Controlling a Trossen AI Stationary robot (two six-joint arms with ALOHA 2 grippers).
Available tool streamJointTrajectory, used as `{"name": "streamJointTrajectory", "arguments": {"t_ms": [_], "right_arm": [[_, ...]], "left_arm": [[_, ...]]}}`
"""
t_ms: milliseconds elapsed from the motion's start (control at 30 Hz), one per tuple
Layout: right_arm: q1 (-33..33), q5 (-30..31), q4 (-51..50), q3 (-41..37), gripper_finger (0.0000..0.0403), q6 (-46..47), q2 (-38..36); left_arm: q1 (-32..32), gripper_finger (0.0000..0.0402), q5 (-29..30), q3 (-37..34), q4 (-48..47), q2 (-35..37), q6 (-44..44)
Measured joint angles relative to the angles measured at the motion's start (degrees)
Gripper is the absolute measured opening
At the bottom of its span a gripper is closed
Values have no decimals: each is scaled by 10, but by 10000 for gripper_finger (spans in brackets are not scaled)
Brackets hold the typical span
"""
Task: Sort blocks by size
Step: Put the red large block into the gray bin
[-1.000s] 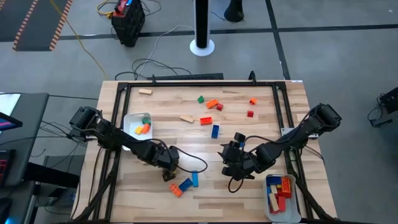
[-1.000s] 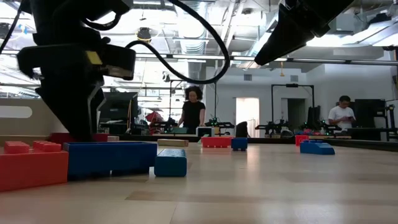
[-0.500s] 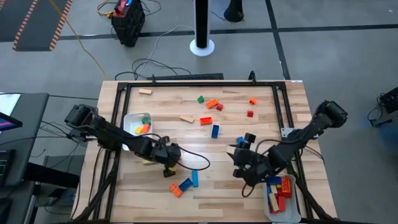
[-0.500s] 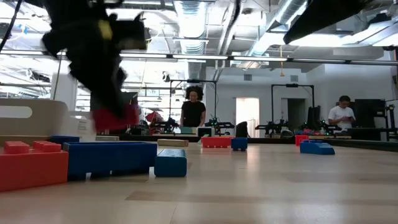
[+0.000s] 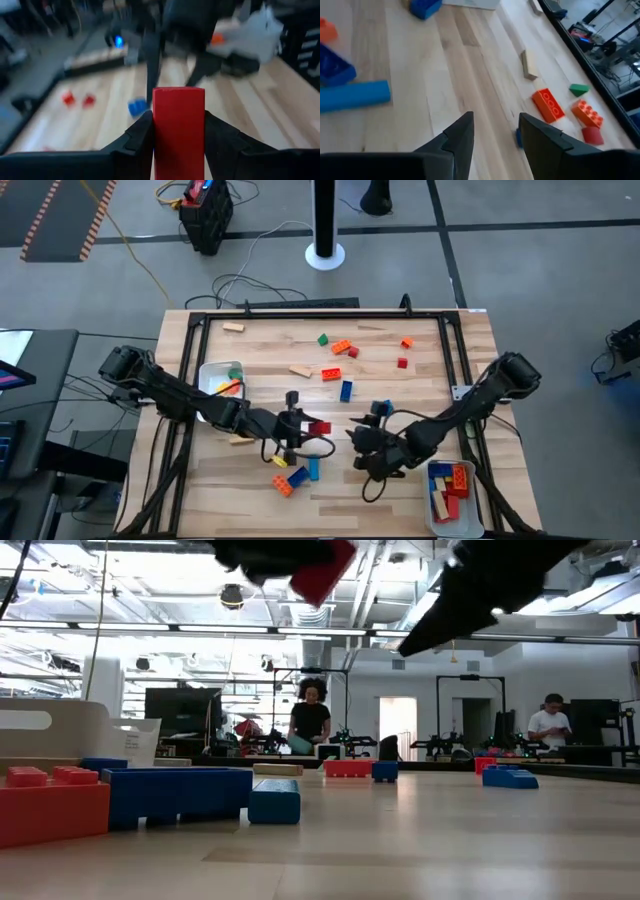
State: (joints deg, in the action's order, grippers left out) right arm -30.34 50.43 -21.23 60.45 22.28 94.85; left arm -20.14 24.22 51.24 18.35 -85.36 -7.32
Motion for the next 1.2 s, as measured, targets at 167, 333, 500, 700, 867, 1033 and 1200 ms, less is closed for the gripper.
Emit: {"name": "streamJointTrajectory", "arguments": {"t_ms": [167,333,500,700,867,1033,1200], "right_arm": [[22,-51,74,0,202,-61,-4],[34,-89,177,0,233,-139,-4],[30,-88,273,0,247,-217,-4],[26,-89,327,0,248,-259,-4],[25,-97,351,0,248,-279,-4],[22,-101,382,0,248,-308,-4],[22,-101,388,0,244,-313,-4]], "left_arm": [[-1,128,-53,0,81,0,-73],[-3,129,-64,0,128,0,-111],[-4,129,-77,0,134,0,-112],[-4,129,-76,0,136,0,-112],[-4,130,-76,0,138,0,-112],[-4,130,-75,0,138,0,-110],[-4,130,-75,0,137,0,-109]]}}
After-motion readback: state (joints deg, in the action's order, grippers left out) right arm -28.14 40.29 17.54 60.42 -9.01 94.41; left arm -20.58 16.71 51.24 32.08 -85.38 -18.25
